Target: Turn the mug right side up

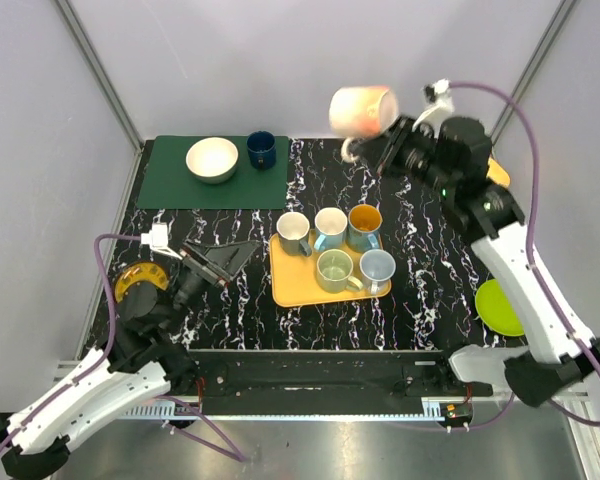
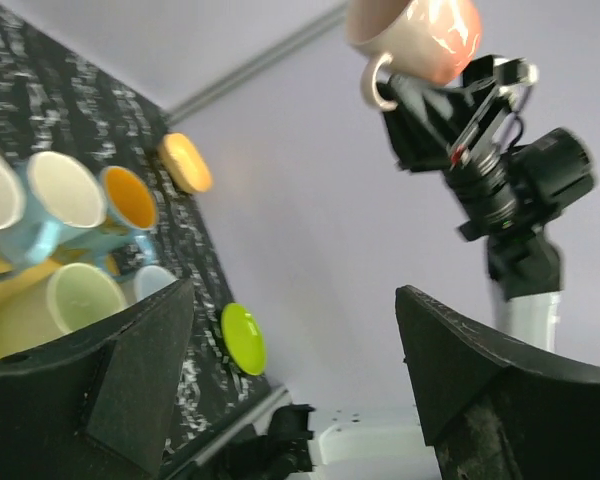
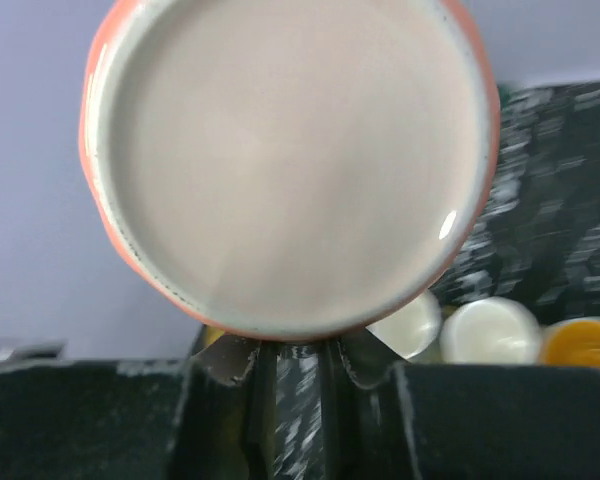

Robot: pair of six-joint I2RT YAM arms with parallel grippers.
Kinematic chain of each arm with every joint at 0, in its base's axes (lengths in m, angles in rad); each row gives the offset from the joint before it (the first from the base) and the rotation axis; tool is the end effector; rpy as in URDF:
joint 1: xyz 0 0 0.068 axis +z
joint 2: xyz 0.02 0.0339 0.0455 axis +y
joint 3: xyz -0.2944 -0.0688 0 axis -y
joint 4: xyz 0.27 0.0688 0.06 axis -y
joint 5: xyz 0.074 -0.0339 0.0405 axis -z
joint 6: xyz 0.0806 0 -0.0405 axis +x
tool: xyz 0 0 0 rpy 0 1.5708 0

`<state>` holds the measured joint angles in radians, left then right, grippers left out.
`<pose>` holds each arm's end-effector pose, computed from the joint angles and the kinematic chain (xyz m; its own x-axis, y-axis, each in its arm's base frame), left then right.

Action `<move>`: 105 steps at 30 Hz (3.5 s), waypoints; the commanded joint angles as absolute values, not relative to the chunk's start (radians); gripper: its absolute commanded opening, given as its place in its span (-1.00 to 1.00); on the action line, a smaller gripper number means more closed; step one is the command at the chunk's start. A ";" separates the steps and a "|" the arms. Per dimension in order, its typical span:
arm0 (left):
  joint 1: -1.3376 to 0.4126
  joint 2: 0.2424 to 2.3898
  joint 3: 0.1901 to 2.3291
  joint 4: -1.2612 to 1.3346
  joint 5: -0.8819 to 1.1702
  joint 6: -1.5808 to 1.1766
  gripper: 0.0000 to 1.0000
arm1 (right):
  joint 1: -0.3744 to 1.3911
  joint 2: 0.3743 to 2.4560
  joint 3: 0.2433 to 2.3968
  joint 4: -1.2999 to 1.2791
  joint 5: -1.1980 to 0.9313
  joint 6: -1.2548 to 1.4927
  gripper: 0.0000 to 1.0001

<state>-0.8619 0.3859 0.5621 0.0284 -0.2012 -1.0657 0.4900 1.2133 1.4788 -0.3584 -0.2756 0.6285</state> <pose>0.1114 -0.1051 0.3618 -0.4754 -0.7628 -0.4383 0.4140 0.2456 -0.8765 0.2656 0.1665 0.5040 -0.4730 0.3889 -0.7906 -0.5116 0.6093 0.6058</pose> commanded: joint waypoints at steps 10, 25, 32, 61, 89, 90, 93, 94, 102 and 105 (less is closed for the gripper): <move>-0.856 0.448 0.630 -0.356 -0.454 -1.008 0.65 | 0.164 1.796 1.883 -0.627 0.371 0.390 -1.00; -0.856 0.429 0.578 -0.403 -0.532 -0.971 0.64 | 0.081 2.204 2.074 -0.617 0.417 0.360 -1.00; -0.854 0.474 0.560 -0.376 -0.514 -0.977 0.64 | 0.078 2.284 2.077 -0.620 0.384 0.380 -1.00; -0.851 0.568 0.540 -0.310 -0.431 -0.989 0.69 | 0.069 2.208 1.884 -0.600 0.310 0.416 0.35; -0.854 0.984 0.735 -0.268 -0.367 -0.787 0.89 | 0.609 0.991 0.971 -0.630 0.451 0.675 0.38; -0.854 1.005 0.765 -0.273 -0.373 -0.790 0.89 | 0.609 0.974 0.968 -0.646 0.448 0.672 0.37; -0.857 1.100 0.828 -0.267 -0.391 -0.819 0.83 | 0.611 0.969 0.986 -0.673 0.451 0.634 0.37; -0.857 1.124 0.842 -0.267 -0.399 -0.851 0.81 | 0.612 0.971 0.991 -0.676 0.443 0.627 0.37; -0.874 1.397 1.040 -0.334 -0.561 -0.951 0.46 | 0.612 0.957 1.002 -0.655 0.397 0.577 0.37; -0.874 1.479 1.119 -0.394 -0.595 -0.980 0.36 | 0.611 0.943 1.008 -0.647 0.387 0.565 0.38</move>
<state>-0.8715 1.4120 1.0004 -0.3321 -0.4931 -0.9268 0.6071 0.9611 0.9630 -0.6716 0.3985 0.5957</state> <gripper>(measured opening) 0.709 0.688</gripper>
